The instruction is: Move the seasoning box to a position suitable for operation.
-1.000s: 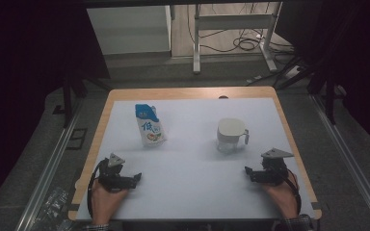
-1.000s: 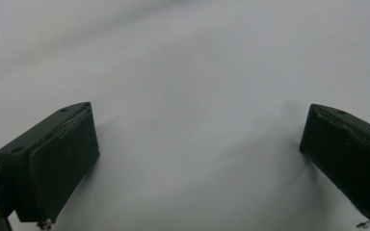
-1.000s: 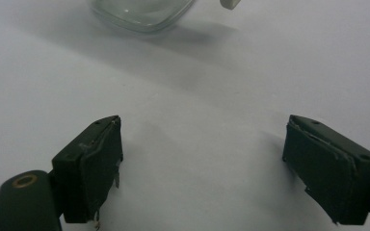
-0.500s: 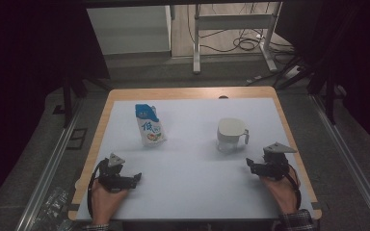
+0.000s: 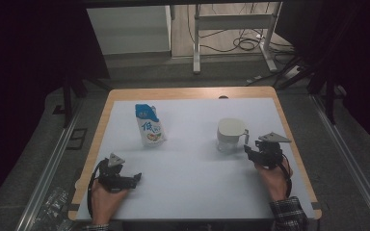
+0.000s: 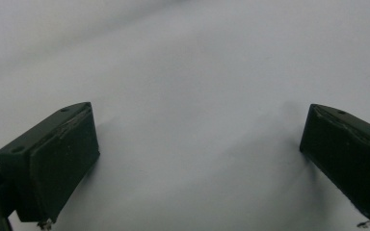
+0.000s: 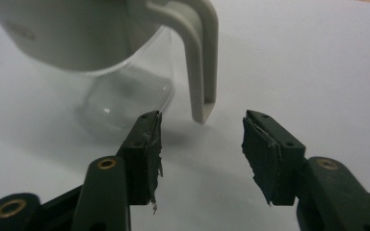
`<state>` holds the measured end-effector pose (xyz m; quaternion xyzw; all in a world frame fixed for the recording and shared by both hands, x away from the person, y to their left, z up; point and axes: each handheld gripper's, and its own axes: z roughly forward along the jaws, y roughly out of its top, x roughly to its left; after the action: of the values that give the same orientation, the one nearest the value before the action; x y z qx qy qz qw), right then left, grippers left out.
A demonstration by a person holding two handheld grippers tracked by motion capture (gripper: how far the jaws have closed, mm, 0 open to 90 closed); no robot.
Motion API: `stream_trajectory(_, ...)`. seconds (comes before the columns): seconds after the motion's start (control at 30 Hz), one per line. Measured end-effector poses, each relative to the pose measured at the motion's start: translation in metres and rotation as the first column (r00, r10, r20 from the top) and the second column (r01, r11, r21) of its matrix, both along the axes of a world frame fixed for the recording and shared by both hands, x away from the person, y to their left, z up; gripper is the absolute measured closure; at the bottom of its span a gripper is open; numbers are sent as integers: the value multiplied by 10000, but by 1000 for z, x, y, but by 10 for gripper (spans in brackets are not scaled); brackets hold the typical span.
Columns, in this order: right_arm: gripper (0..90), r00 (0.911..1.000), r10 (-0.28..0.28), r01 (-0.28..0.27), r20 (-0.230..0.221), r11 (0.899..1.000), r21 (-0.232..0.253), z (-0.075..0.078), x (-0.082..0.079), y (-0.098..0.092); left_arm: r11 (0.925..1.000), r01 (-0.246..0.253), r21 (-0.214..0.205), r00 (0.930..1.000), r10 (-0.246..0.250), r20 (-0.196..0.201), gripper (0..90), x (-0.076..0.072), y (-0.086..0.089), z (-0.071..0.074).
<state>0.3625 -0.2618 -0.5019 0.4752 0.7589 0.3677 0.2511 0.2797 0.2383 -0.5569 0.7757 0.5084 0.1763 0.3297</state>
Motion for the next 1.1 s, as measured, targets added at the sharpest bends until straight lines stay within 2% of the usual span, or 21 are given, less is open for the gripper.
stream_trajectory(0.47,618,9984,-440,439,345,9990,31,5,22,16,10000,7,4,10000,-7,-3,2,0,0,0)
stream_trajectory(0.67,653,9968,-683,682,428,9977,22,1,28,19,10000,10,8,10000,-10,-3,2,0,0,0)
stream_trajectory(0.93,719,9965,-679,677,481,9977,65,-2,31,22,10000,30,17,10000,-30,-2,2,0,0,0)
stream_trajectory(1.1,757,9923,-829,858,922,9959,-284,-4,30,26,10000,29,13,10000,-29,4,2,0,0,0)
